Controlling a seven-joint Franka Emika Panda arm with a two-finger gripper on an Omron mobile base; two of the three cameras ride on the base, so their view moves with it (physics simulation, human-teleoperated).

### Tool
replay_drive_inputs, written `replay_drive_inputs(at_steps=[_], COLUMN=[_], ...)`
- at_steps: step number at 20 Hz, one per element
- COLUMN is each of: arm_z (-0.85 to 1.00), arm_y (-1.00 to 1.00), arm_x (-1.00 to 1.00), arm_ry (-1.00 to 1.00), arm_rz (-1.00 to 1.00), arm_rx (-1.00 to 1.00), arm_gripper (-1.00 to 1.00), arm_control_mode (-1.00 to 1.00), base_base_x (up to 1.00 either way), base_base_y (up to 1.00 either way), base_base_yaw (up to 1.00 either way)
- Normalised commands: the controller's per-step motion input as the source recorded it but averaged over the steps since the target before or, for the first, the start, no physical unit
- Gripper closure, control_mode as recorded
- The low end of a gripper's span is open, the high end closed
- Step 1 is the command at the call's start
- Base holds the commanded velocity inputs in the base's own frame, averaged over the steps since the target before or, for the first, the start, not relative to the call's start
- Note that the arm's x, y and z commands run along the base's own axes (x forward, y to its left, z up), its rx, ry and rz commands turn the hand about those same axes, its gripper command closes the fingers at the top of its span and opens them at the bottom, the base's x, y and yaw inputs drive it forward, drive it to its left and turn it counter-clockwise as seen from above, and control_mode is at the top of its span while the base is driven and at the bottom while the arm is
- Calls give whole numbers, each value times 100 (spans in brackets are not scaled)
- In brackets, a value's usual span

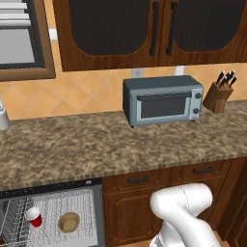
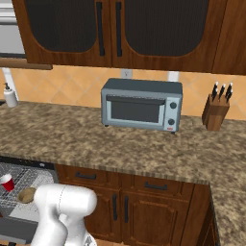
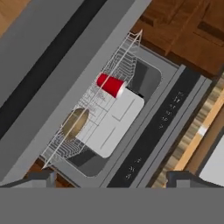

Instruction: Pick up the cup and bowl from the counter, place them in the dishwasher, and close the dishwasher door.

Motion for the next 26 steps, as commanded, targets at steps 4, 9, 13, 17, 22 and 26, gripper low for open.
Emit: replay_drive_inputs(at_steps=[4,9,13,17,22,26], arm_z=[-31,-46,-15,-40,-96,-100], arm_y=[15,57,61,28,35,3], arm_x=[10,-5,-13,-17,-25,7], arm_ry=[-19,-27,-27,-19,-29,-15], arm_rz=[0,5,5,2,0,0], arm_rx=[4,10,10,8,35,35], arm_gripper=[-100,-100,-100,-100,-100,-100], arm_control_mode=[-100,-100,-100,-100,-100,-100], base_base_x=[0,0,0,0,0,0], base_base_y=[0,0,0,0,0,0], base_base_yaw=[0,0,0,0,0,0])
